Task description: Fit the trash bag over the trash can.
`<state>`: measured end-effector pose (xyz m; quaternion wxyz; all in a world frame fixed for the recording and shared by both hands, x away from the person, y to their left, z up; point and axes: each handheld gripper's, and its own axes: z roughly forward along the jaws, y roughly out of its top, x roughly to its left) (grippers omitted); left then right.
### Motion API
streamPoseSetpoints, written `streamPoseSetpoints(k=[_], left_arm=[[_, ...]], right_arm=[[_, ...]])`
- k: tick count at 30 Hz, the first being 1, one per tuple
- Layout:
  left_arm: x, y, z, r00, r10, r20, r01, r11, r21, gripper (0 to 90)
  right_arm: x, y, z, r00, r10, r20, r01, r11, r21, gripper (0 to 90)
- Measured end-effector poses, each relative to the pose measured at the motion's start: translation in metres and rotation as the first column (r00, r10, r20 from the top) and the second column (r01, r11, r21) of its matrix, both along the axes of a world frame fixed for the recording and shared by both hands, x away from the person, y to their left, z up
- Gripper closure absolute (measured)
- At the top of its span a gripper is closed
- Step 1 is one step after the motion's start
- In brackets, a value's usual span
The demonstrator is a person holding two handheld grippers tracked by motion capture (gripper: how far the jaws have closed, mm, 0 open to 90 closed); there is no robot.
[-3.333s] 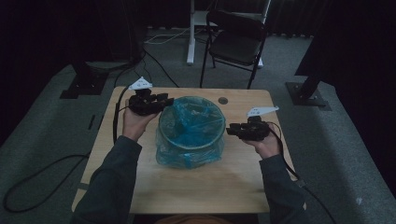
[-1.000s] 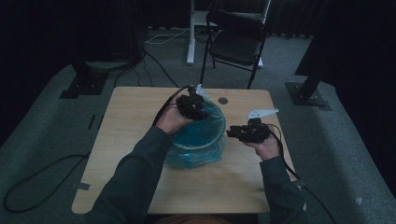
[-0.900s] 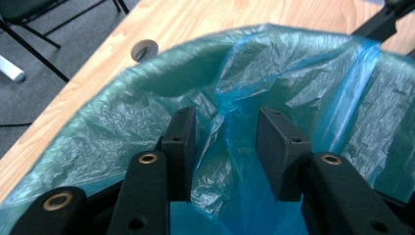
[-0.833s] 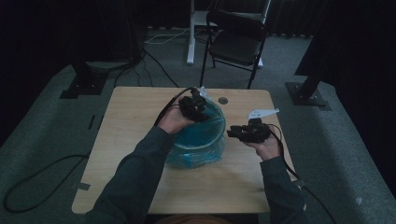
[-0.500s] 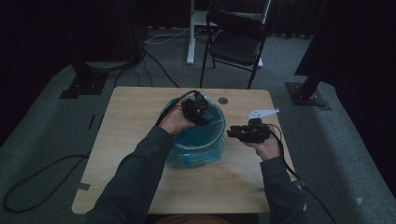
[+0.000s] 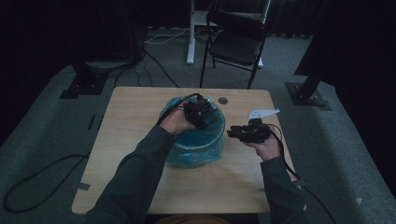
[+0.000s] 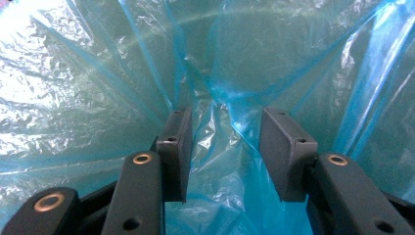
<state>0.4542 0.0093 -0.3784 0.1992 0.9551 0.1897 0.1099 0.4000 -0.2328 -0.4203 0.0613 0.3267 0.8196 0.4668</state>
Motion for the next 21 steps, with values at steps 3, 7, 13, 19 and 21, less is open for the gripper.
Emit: streamPoseSetpoints(k=[3, 7, 13, 19, 21], left_arm=[[0.0007, -0.0011, -0.002, 1.0, 0.0, -0.004, 0.0, 0.9998, 0.019, 54.3], [0.0018, -0.0013, -0.0025, 1.0, 0.006, -0.002, -0.006, 0.9996, 0.026, 53.4], [0.0044, -0.0014, -0.0028, 0.9988, 0.037, 0.032, -0.039, 0.9979, 0.052, 51.9], [0.007, -0.0017, -0.0037, 0.9951, 0.072, 0.068, -0.078, 0.9926, 0.093, 51.9], [0.007, -0.002, -0.0037, 0.9936, 0.079, 0.08, -0.087, 0.9911, 0.101, 51.9]], right_arm=[[0.0001, 0.0001, -0.0002, 1.0, 0.001, -0.001, -0.001, 1.0, -0.001, 64.7], [0.0002, -0.0001, -0.0002, 1.0, 0.0, -0.001, 0.0, 1.0, 0.0, 64.5], [0.0001, 0.0004, -0.0007, 1.0, 0.003, -0.003, -0.003, 1.0, -0.002, 64.4], [-0.0003, 0.0008, -0.0007, 1.0, 0.008, -0.003, -0.008, 1.0, -0.004, 64.3], [-0.0003, 0.0007, -0.0008, 1.0, 0.008, -0.003, -0.008, 1.0, -0.003, 64.3]])
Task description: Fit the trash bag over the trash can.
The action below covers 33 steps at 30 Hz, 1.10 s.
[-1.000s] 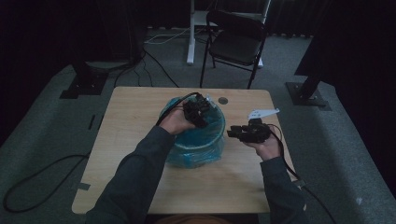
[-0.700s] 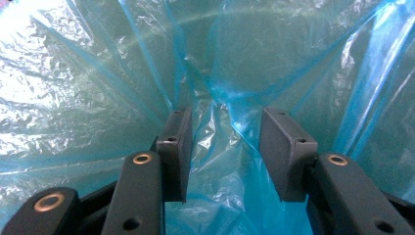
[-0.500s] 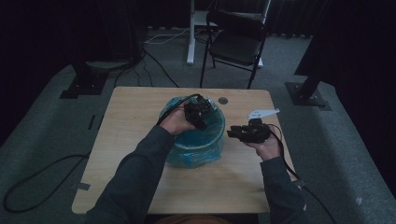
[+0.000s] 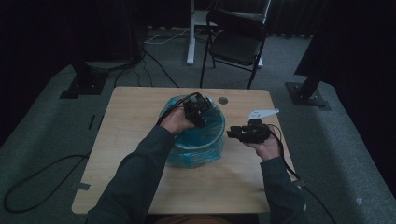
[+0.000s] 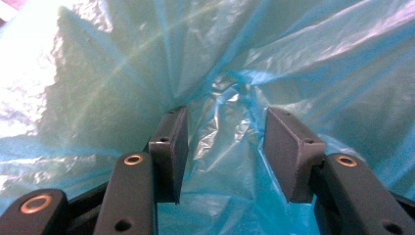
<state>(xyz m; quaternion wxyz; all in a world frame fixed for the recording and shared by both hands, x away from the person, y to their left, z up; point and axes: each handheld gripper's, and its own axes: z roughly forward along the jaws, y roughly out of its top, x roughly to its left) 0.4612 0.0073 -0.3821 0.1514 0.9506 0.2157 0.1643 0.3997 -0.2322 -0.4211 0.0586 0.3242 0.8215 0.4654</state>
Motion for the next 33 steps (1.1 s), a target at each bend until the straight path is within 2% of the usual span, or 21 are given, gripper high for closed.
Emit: streamPoseSetpoints(k=[1, 2, 3, 7, 10, 12, 13, 14, 15, 18, 23, 25, 26, 27, 30, 31, 32, 33], left_arm=[[0.0, 0.001, 0.001, 0.9998, 0.012, 0.017, -0.012, 0.9999, -0.006, 51.8], [0.0, 0.001, 0.001, 0.9998, 0.012, 0.017, -0.012, 0.9999, -0.006, 51.8], [0.001, 0.002, 0.003, 0.9987, 0.034, 0.038, -0.033, 0.9994, -0.009, 51.7], [0.002, 0.005, 0.006, 0.9957, 0.063, 0.068, -0.061, 0.9978, -0.026, 51.7], [0.001, 0.008, 0.01, 0.9955, 0.064, 0.07, -0.059, 0.996, -0.067, 51.8], [0.001, 0.008, 0.01, 0.9955, 0.064, 0.07, -0.059, 0.996, -0.067, 51.9], [-0.002, 0.011, 0.013, 0.9952, 0.062, 0.076, -0.054, 0.9926, -0.108, 51.9], [-0.005, 0.014, 0.017, 0.9941, 0.059, 0.09, -0.047, 0.9905, -0.129, 52.1], [-0.005, 0.014, 0.017, 0.9941, 0.059, 0.09, -0.047, 0.9905, -0.129, 52.2], [-0.011, 0.02, 0.026, 0.9908, 0.068, 0.117, -0.047, 0.9834, -0.175, 53.1], [-0.015, 0.033, 0.036, 0.9845, 0.092, 0.149, -0.059, 0.9753, -0.213, 55.0], [-0.016, 0.041, 0.038, 0.9811, 0.115, 0.156, -0.073, 0.9654, -0.25, 56.1], [-0.017, 0.05, 0.04, 0.9741, 0.14, 0.178, -0.087, 0.9573, -0.276, 56.1], [-0.017, 0.05, 0.04, 0.9741, 0.14, 0.178, -0.087, 0.9573, -0.276, 56.1], [-0.017, 0.062, 0.04, 0.9619, 0.182, 0.204, -0.112, 0.9431, -0.313, 56.1], [-0.017, 0.062, 0.04, 0.9619, 0.182, 0.204, -0.112, 0.9431, -0.313, 56.1], [-0.018, 0.074, 0.042, 0.9515, 0.222, 0.213, -0.136, 0.9242, -0.357, 56.1], [-0.018, 0.078, 0.043, 0.9475, 0.233, 0.219, -0.141, 0.9185, -0.37, 56.1]], right_arm=[[0.0, 0.0, 0.0, 1.0, 0.0, 0.002, 0.0, 1.0, 0.0, 64.3], [0.0, 0.0, 0.0, 1.0, 0.0, 0.002, 0.0, 1.0, 0.001, 64.3], [0.0, 0.0, 0.0, 1.0, 0.0, 0.002, 0.0, 1.0, 0.001, 64.3], [0.0, 0.0, 0.0, 1.0, 0.001, 0.001, -0.001, 1.0, -0.001, 64.3], [0.0, 0.0, 0.0, 1.0, 0.001, 0.001, -0.001, 1.0, 0.001, 64.3], [0.0, 0.0, 0.0, 1.0, 0.001, 0.001, -0.001, 1.0, 0.002, 64.3], [0.0, 0.0, 0.0, 1.0, 0.001, 0.001, -0.001, 1.0, 0.002, 64.3], [-0.001, -0.001, 0.0, 1.0, 0.001, 0.002, -0.001, 1.0, 0.003, 64.2], [-0.001, -0.001, 0.0, 1.0, 0.001, 0.002, -0.001, 1.0, 0.003, 64.2], [-0.001, -0.001, 0.0, 1.0, 0.004, 0.003, -0.004, 1.0, 0.003, 63.9], [-0.001, 0.0, 0.0, 1.0, 0.006, 0.003, -0.006, 1.0, 0.001, 63.6], [-0.001, -0.001, 0.001, 1.0, 0.003, 0.004, -0.003, 1.0, 0.004, 63.6], [-0.001, -0.001, 0.0, 1.0, 0.003, 0.004, -0.003, 1.0, 0.005, 63.6], [-0.001, -0.001, 0.0, 1.0, 0.003, 0.004, -0.003, 1.0, 0.005, 63.6], [-0.001, -0.001, 0.0, 1.0, 0.006, 0.004, -0.006, 1.0, 0.002, 63.6], [-0.001, -0.001, 0.0, 1.0, 0.006, 0.004, -0.006, 1.0, 0.002, 63.6], [0.0, 0.0, -0.001, 1.0, 0.006, 0.002, -0.006, 1.0, 0.0, 63.5], [0.0, 0.0, -0.001, 1.0, 0.005, 0.002, -0.005, 1.0, 0.001, 63.5]])
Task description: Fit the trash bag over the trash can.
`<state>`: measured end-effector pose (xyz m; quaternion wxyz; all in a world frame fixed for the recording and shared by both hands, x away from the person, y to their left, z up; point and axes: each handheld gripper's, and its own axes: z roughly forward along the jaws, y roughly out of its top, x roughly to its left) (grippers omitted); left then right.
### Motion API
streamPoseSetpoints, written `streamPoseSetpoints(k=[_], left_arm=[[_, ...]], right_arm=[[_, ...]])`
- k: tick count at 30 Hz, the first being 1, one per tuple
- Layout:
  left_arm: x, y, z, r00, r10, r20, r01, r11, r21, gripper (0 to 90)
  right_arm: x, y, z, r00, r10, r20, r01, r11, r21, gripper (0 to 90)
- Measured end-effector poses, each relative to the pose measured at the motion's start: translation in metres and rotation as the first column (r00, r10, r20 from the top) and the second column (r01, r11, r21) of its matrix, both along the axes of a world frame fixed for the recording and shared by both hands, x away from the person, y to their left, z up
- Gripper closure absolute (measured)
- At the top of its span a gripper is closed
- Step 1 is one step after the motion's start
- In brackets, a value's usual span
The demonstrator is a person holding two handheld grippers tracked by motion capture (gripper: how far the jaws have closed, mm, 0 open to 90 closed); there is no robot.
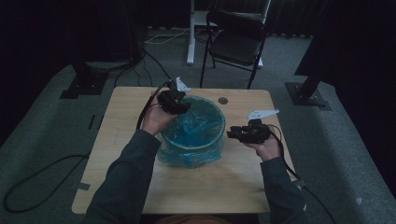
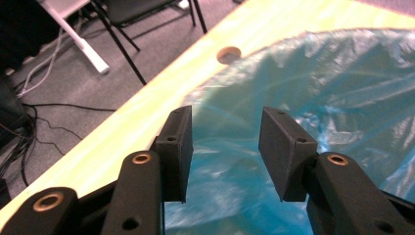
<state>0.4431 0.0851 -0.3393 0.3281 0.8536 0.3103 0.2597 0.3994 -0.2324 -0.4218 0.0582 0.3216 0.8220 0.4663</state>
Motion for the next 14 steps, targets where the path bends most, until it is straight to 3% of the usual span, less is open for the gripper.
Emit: streamPoseSetpoints(k=[8, 11, 14], left_arm=[[-0.003, 0.018, 0.006, 0.9996, 0.021, 0.018, -0.02, 0.9994, -0.028, 55.7], [-0.003, 0.026, 0.009, 0.999, 0.037, 0.026, -0.036, 0.9972, -0.066, 55.5], [-0.003, 0.029, 0.01, 0.9986, 0.044, 0.03, -0.042, 0.9965, -0.073, 55.5]], right_arm=[[0.0, 0.0, 0.0, 1.0, 0.0, 0.0, 0.0, 1.0, -0.001, 63.5], [0.0, -0.001, 0.0, 1.0, 0.001, 0.001, -0.001, 1.0, 0.0, 63.4], [0.0, -0.001, 0.0, 1.0, 0.0, 0.002, 0.0, 1.0, 0.001, 63.5]])
